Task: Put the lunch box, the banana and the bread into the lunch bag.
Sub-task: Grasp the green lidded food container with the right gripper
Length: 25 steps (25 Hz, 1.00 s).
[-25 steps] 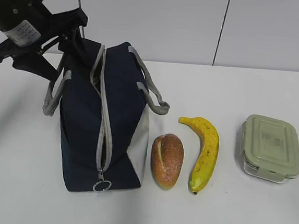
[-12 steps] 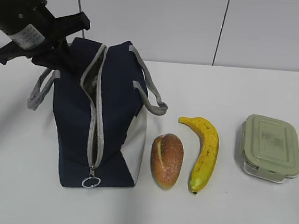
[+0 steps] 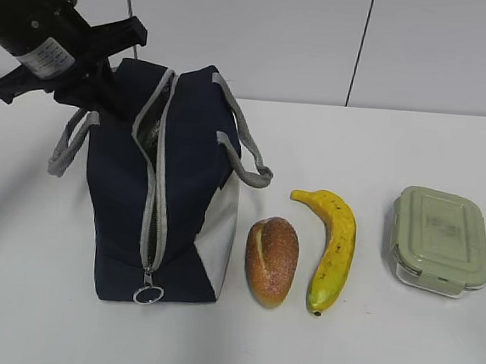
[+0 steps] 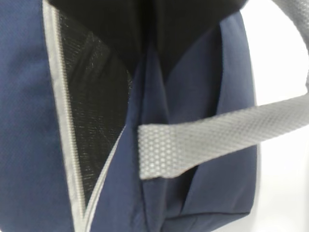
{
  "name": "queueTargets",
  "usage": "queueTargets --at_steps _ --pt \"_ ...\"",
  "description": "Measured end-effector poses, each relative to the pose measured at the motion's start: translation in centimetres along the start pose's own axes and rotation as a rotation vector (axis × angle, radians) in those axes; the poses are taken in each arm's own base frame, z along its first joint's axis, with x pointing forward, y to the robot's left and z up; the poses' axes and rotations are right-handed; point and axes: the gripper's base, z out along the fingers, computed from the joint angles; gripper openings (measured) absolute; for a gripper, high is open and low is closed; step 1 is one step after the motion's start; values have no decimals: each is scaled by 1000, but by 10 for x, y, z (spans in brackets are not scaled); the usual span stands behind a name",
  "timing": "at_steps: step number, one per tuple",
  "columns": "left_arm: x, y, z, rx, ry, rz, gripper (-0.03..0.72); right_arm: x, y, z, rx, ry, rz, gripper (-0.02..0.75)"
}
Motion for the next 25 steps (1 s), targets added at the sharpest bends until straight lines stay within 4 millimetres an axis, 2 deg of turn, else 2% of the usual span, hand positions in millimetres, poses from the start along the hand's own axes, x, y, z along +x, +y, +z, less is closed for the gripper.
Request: queueTargets --at_steps 5,9,14,19,25 --pt "1 0 0 -3 9 2 0 -3 1 0 -7 -8 32 524" --pt "2 1 0 -8 18 4 0 -14 2 17 -19 114 43 524" --pt "2 2 0 -21 23 14 0 -31 4 48 -43 273 55 524" --pt "2 2 0 -23 23 16 -1 -51 9 84 -90 292 72 524" --pt "2 2 0 -23 23 16 -1 -64 16 132 -161 351 66 524"
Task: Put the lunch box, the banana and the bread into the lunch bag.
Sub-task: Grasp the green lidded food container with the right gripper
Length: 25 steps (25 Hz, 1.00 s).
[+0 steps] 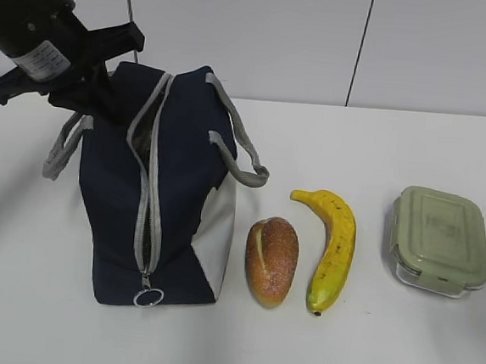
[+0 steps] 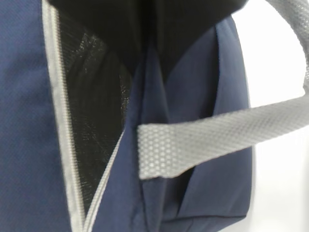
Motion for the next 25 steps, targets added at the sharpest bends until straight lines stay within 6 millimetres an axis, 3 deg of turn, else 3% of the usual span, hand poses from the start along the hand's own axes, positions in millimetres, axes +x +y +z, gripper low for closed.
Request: queueTargets --at_steps 9,18,25 --pt "0 0 0 0 0 0 -1 -47 -8 50 -67 107 22 524" --pt "0 0 0 -2 0 1 -1 -71 -69 84 -201 91 284 524" --pt "0 1 0 -7 -1 5 -1 -86 -108 125 -340 231 362 524"
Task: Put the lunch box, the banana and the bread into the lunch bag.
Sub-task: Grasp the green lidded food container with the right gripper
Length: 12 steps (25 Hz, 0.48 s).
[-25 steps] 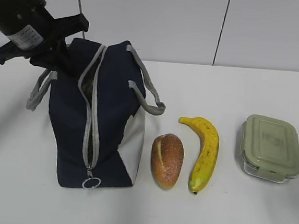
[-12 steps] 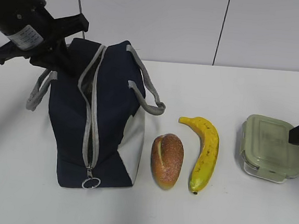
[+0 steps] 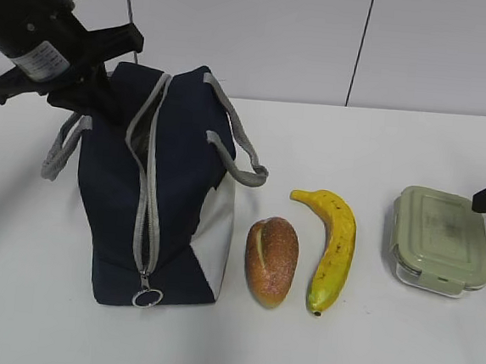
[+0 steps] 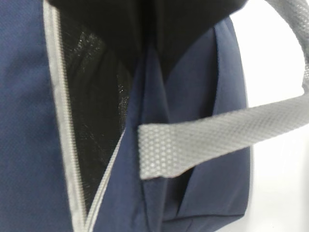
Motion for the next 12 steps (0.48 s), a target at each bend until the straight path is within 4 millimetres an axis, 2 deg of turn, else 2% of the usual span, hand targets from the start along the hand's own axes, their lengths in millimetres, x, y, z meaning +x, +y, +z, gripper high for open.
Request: queueTargets --at_steps 3,5,12 --pt "0 0 0 -1 1 1 -1 -13 -19 13 -51 68 40 524" --pt "0 0 0 -1 2 1 -1 -19 -24 18 -78 97 42 524" --pt "0 0 0 -2 4 1 -1 -22 -27 22 -107 135 42 524"
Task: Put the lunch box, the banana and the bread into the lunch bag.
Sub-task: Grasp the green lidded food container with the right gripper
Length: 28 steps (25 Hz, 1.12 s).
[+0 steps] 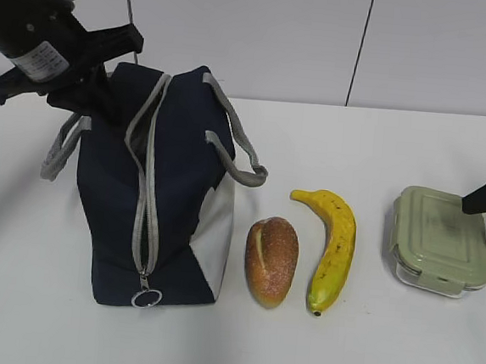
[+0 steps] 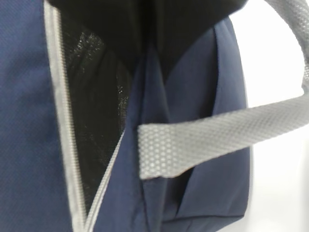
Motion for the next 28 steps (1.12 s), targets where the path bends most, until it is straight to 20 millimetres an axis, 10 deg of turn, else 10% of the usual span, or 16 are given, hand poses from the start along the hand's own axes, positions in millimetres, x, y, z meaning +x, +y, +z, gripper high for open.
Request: queueTargets --at_steps 28 --pt "1 2 0 -18 9 12 -1 -1 -39 43 -53 64 66 533"
